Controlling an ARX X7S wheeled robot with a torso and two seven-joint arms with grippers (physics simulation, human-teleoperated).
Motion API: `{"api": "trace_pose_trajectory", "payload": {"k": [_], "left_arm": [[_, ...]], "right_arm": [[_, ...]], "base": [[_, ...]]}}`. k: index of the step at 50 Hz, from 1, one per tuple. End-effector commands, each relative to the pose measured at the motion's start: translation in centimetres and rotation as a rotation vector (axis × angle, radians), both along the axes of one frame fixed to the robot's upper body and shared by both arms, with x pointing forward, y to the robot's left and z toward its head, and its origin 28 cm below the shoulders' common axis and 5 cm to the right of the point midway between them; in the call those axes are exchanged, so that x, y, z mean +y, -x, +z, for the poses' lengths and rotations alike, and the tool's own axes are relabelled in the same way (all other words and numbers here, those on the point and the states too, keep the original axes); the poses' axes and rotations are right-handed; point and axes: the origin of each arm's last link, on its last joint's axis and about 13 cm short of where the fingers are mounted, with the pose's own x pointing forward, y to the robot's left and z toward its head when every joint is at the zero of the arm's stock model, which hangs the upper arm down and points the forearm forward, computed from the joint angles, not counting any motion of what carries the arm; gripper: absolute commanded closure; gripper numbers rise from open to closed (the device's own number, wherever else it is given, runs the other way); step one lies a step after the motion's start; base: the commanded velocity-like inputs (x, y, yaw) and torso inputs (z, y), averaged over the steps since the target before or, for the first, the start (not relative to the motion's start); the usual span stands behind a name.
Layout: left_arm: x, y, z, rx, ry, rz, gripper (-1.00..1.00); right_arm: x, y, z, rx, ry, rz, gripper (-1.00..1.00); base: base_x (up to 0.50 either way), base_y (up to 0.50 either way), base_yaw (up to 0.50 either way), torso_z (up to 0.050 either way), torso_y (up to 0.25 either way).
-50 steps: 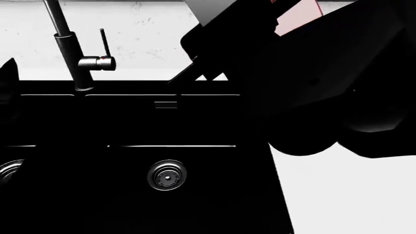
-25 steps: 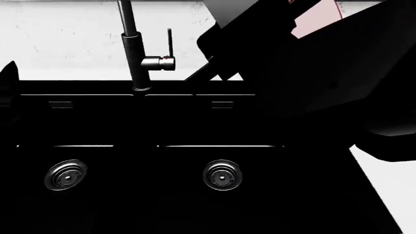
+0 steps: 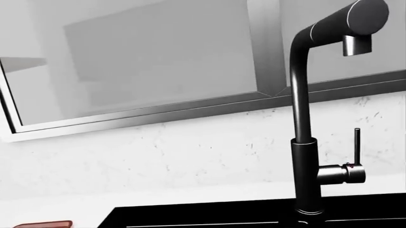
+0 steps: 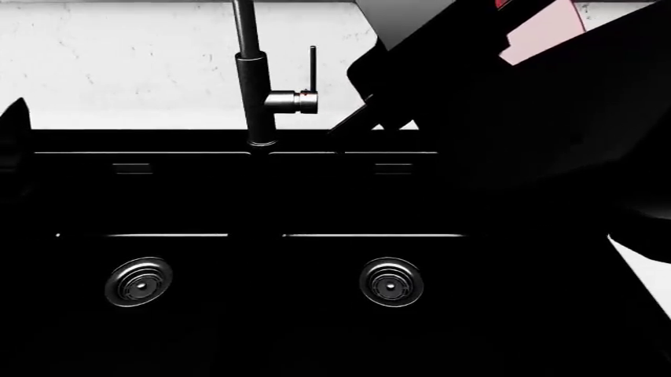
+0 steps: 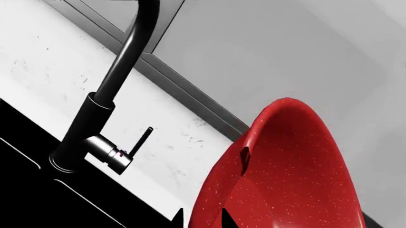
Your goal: Move the fresh-baked cupcake off the tray onto the counter, and place the bowl used for mixing into the sink.
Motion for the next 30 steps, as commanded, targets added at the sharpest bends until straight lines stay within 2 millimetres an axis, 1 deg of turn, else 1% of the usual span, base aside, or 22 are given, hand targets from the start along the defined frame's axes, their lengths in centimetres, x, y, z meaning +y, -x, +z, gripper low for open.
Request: {"api": "trace_pose_trajectory", "payload": {"k": [1,3,7,11,13,14,20,30], "left_arm": [[0.0,-0.3,-0.2,0.002,0.003,-0.005,-1.00],[-0.1,-0.3,-0.1,0.001,0.004,-0.007,-1.00],[-0.1,-0.3,-0.2,0.000,0.006,-0.009,-1.00],[-0.1,-0.3,-0.3,0.001,0.007,-0.011,-1.00],[-0.1,-0.3,-0.2,0.000,0.008,-0.013,-1.00],[-0.1,-0.4,-0.3,0.001,0.008,-0.014,-1.00],[0.0,-0.4,-0.3,0.000,0.009,-0.016,-1.00],[0.0,-0.5,-0.3,0.003,0.011,-0.017,-1.00]], "right_arm": [[-0.5,-0.4,0.3,0.091,0.106,0.043,1.00],[-0.4,-0.6,0.2,0.114,0.157,0.040,1.00],[0.0,-1.1,0.3,0.140,0.187,0.056,1.00],[0.3,-1.6,0.1,0.178,0.269,0.065,1.00],[0.4,-1.8,0.0,0.188,0.280,0.070,1.00],[0.4,-1.9,-0.1,0.200,0.316,0.069,1.00],[0.5,-2.0,-0.5,0.250,0.369,0.098,1.00],[0.6,-1.7,-1.1,0.342,0.454,0.154,1.00]], "base": [[0.00,0.00,0.00,0.000,0.000],[0.00,0.00,0.00,0.000,0.000],[0.00,0.00,0.00,0.000,0.000],[0.00,0.00,0.00,0.000,0.000],[0.00,0.00,0.00,0.000,0.000],[0.00,0.00,0.00,0.000,0.000],[0.00,0.00,0.00,0.000,0.000],[0.00,0.00,0.00,0.000,0.000]]}}
